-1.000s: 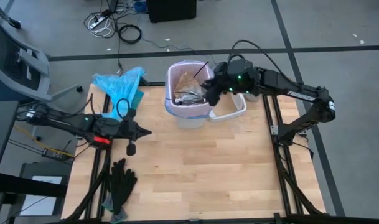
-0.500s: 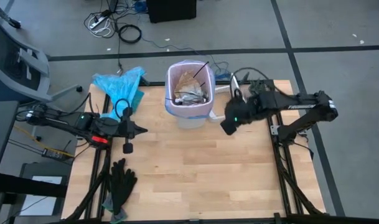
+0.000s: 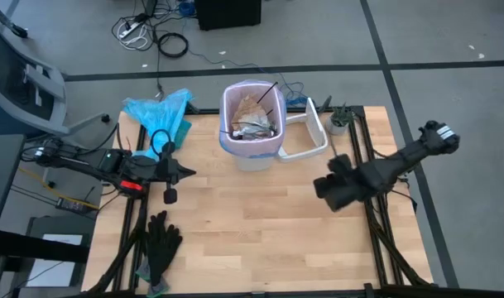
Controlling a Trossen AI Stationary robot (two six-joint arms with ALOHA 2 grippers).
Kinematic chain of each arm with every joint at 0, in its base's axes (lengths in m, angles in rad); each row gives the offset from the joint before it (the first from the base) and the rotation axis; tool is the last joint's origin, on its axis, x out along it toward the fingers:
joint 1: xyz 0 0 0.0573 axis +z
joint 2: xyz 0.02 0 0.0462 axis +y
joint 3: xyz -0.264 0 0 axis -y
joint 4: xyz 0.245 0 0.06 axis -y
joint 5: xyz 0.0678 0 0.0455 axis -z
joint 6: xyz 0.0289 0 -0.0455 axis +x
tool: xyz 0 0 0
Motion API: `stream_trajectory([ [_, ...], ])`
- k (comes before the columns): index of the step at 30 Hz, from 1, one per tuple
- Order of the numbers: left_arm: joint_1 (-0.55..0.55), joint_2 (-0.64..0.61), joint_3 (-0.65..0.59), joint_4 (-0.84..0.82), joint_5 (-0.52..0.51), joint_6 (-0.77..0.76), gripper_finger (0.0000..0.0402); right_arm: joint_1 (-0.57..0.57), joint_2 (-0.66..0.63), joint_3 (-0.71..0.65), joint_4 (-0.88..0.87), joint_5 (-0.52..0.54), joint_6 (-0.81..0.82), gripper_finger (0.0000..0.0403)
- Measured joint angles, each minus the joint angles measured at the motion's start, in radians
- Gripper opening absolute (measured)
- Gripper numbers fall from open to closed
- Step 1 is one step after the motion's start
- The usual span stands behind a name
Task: Place trash/remove bag and relplace
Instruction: Put the clear cellophane into the trash bin
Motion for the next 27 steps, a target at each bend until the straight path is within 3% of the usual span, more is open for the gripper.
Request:
stream_trajectory([
  [4, 0.000, 0.000, 0.000, 0.012, -0.020, -0.001, 0.0003, 0.061, -0.145, -0.174, 0.122, -0.007, 0.167, 0.0090],
  [7, 0.000, 0.000, 0.000, 0.031, -0.040, -0.021, 0.0003, 0.055, -0.226, -0.281, 0.253, -0.015, 0.150, 0.0101],
  [13, 0.001, 0.000, 0.000, 0.045, -0.068, -0.100, 0.0003, -0.011, -0.271, -0.390, 0.383, -0.038, -0.101, 0.0148],
  [21, 0.001, 0.000, 0.000, 0.044, -0.077, -0.210, 0.0003, -0.139, -0.216, -0.444, 0.415, -0.004, -0.401, 0.0250],
  [27, 0.001, 0.001, 0.000, 0.044, -0.089, -0.287, 0.0003, -0.250, -0.156, -0.503, 0.651, 0.014, -0.615, 0.0312],
])
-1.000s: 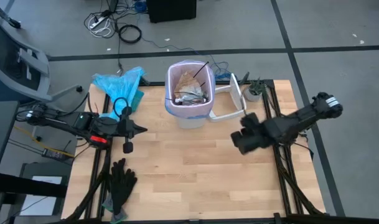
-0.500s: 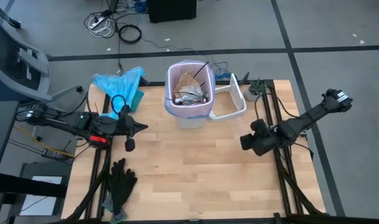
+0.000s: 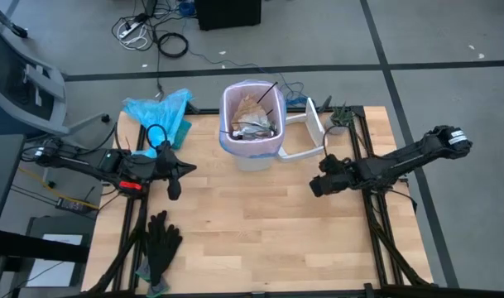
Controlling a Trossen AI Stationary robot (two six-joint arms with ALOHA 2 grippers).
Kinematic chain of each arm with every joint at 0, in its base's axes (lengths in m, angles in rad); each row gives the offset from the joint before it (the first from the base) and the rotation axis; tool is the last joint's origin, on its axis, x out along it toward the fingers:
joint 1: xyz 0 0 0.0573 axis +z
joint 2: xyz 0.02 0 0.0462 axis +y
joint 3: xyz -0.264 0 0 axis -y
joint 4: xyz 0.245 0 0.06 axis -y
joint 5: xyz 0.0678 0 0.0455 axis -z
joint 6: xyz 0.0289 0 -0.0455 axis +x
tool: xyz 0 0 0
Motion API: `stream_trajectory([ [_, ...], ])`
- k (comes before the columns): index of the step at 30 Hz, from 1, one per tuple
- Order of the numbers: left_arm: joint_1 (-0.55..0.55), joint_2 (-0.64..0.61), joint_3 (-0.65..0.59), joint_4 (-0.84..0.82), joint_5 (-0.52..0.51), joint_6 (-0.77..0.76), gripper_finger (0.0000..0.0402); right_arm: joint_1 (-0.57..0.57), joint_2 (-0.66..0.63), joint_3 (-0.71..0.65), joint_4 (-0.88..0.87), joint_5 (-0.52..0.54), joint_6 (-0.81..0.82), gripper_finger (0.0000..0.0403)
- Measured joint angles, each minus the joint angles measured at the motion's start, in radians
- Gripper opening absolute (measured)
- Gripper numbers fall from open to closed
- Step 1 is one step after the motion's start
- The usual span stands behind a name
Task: Place trash/remove bag and relplace
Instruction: Put the clear cellophane into the trash bin
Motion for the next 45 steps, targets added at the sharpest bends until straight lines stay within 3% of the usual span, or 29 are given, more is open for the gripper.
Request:
stream_trajectory([
  [7, 0.000, 0.000, 0.000, 0.003, -0.001, -0.082, 0.0003, -0.124, 0.140, -0.056, 0.141, -0.002, -0.109, 0.0335],
  [12, 0.000, 0.000, 0.000, 0.005, -0.015, -0.102, 0.0003, -0.184, 0.260, -0.066, 0.207, -0.070, -0.095, 0.0314],
  [16, 0.000, 0.000, 0.000, 0.011, -0.044, -0.101, 0.0003, -0.190, 0.320, -0.064, 0.321, -0.092, -0.106, 0.0246],
  [20, 0.000, 0.000, 0.000, 0.012, -0.054, -0.100, 0.0003, -0.176, 0.308, -0.068, 0.382, -0.111, -0.110, 0.0127],
  [23, 0.000, 0.000, 0.000, 0.012, -0.054, -0.095, 0.0003, -0.161, 0.265, -0.057, 0.383, -0.208, -0.092, 0.0032],
  [24, 0.000, 0.000, -0.001, 0.013, -0.054, -0.085, 0.0003, -0.158, 0.250, -0.053, 0.379, -0.240, -0.095, 0.0016],
  [30, 0.000, 0.000, -0.001, 0.029, -0.054, -0.037, 0.0003, -0.119, 0.152, 0.039, 0.302, -0.350, -0.117, 0.0006],
  [39, 0.000, 0.000, -0.001, 0.058, -0.048, -0.021, 0.0003, -0.035, 0.119, 0.373, -0.102, -0.336, -0.187, 0.0001],
  [45, 0.000, 0.000, -0.001, 0.065, -0.045, 0.053, 0.0003, -0.022, 0.119, 0.612, -0.249, -0.323, -0.228, 0.0001],
])
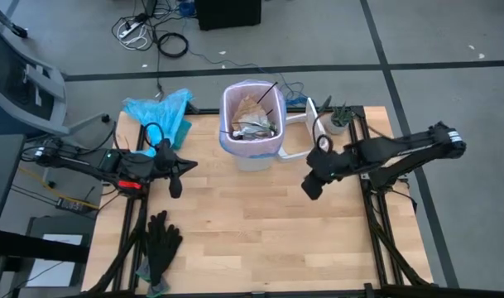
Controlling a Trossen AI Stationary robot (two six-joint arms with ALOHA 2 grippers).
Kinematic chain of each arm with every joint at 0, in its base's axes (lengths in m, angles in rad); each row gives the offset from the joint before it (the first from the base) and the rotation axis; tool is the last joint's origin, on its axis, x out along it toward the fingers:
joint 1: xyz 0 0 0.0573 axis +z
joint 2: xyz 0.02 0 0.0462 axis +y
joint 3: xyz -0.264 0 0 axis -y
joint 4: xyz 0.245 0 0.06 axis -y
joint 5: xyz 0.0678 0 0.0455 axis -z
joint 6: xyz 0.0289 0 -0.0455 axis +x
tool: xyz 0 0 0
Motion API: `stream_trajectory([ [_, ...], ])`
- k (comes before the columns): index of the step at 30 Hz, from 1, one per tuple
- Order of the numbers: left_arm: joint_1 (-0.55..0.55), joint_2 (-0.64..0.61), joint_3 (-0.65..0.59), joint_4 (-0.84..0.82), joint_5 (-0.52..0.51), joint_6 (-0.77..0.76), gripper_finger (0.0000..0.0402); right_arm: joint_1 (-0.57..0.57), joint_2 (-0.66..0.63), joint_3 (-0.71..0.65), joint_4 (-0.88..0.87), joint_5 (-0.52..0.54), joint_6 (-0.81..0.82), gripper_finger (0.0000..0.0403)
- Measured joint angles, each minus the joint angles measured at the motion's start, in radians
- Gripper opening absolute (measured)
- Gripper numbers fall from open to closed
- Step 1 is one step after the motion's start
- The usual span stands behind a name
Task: Place trash/remove bag and relplace
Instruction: Put the clear cellophane into the trash bin
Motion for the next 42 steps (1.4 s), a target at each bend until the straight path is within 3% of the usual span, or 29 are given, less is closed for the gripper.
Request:
stream_trajectory([
  [6, 0.000, 0.000, 0.000, 0.048, 0.007, 0.050, 0.0003, -0.002, 0.000, 0.196, -0.004, 0.071, -0.084, 0.0000],
  [12, 0.000, 0.000, 0.000, 0.057, 0.067, 0.057, 0.0003, -0.050, -0.002, 0.320, 0.126, 0.134, -0.227, 0.0000],
  [17, 0.000, 0.000, 0.000, 0.051, 0.070, 0.062, 0.0003, -0.136, 0.016, 0.331, 0.337, 0.138, -0.343, 0.0000],
  [25, 0.000, 0.000, 0.000, 0.049, 0.070, 0.084, 0.0003, -0.312, 0.155, 0.331, 0.638, 0.048, -0.482, 0.0000],
  [33, 0.000, 0.000, 0.000, 0.052, 0.070, 0.084, 0.0003, -0.427, 0.284, 0.330, 0.729, -0.050, -0.473, 0.0000],
  [42, 0.000, 0.000, 0.000, 0.051, 0.056, 0.061, 0.0018, -0.443, 0.356, 0.330, 0.721, -0.065, -0.456, 0.0025],
])
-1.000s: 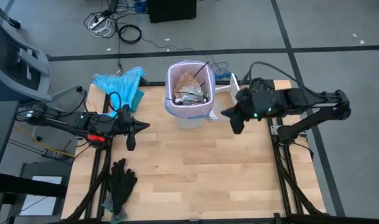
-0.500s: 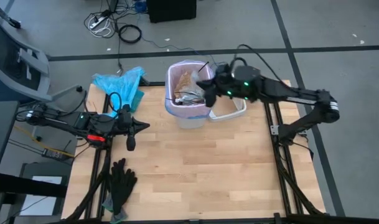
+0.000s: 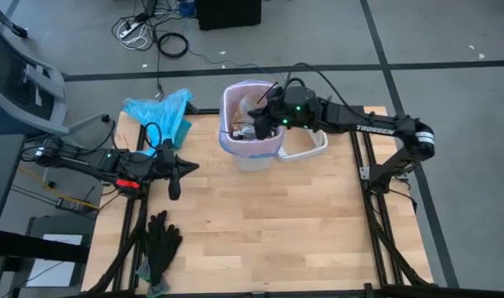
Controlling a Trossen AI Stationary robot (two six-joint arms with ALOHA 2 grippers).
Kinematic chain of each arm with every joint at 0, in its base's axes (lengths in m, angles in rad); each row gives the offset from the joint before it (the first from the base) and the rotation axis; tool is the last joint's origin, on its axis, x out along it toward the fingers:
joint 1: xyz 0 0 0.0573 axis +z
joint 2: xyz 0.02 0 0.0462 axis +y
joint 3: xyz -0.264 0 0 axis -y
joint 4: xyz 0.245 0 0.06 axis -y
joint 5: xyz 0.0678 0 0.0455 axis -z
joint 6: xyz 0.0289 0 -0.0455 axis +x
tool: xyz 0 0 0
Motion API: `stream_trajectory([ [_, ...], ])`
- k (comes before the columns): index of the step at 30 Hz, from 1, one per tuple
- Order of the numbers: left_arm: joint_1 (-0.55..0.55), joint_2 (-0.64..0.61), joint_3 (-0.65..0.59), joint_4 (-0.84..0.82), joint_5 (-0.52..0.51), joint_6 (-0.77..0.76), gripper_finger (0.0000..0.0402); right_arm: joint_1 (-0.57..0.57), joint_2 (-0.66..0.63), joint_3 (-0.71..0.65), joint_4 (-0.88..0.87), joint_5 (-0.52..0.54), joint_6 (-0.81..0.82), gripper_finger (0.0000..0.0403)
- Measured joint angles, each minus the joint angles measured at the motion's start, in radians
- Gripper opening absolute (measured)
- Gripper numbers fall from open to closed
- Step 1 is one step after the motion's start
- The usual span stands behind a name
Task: Place trash/remove bag and relplace
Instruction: Put the clear cellophane into the trash bin, then remove the pink trash bag from the trash bin
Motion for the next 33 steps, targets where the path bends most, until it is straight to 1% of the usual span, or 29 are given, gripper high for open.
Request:
stream_trajectory([
  [6, 0.000, 0.000, 0.000, -0.001, -0.032, 0.000, 0.0024, -0.001, -0.001, 0.000, -0.006, -0.001, 0.000, 0.0068],
  [11, 0.000, 0.000, 0.000, -0.002, -0.036, 0.033, 0.0024, -0.001, -0.011, 0.000, 0.003, -0.001, 0.000, 0.0096],
  [16, 0.000, 0.000, 0.000, -0.006, -0.022, 0.053, 0.0022, 0.000, -0.037, 0.000, -0.004, -0.001, -0.004, 0.0110],
  [21, 0.000, 0.000, 0.000, -0.060, 0.017, 0.051, 0.0012, 0.000, -0.112, 0.000, -0.044, -0.001, -0.010, 0.0112],
  [25, 0.011, 0.000, 0.000, -0.088, 0.039, 0.060, 0.0006, 0.011, -0.192, 0.000, -0.176, 0.023, 0.038, 0.0111],
  [29, 0.052, 0.001, 0.000, -0.110, 0.082, 0.110, 0.0003, 0.059, -0.270, 0.000, -0.378, 0.109, 0.097, 0.0111],
  [33, 0.111, 0.001, 0.000, -0.109, 0.121, 0.164, 0.0002, 0.143, -0.330, -0.002, -0.566, 0.193, 0.186, 0.0111],
])
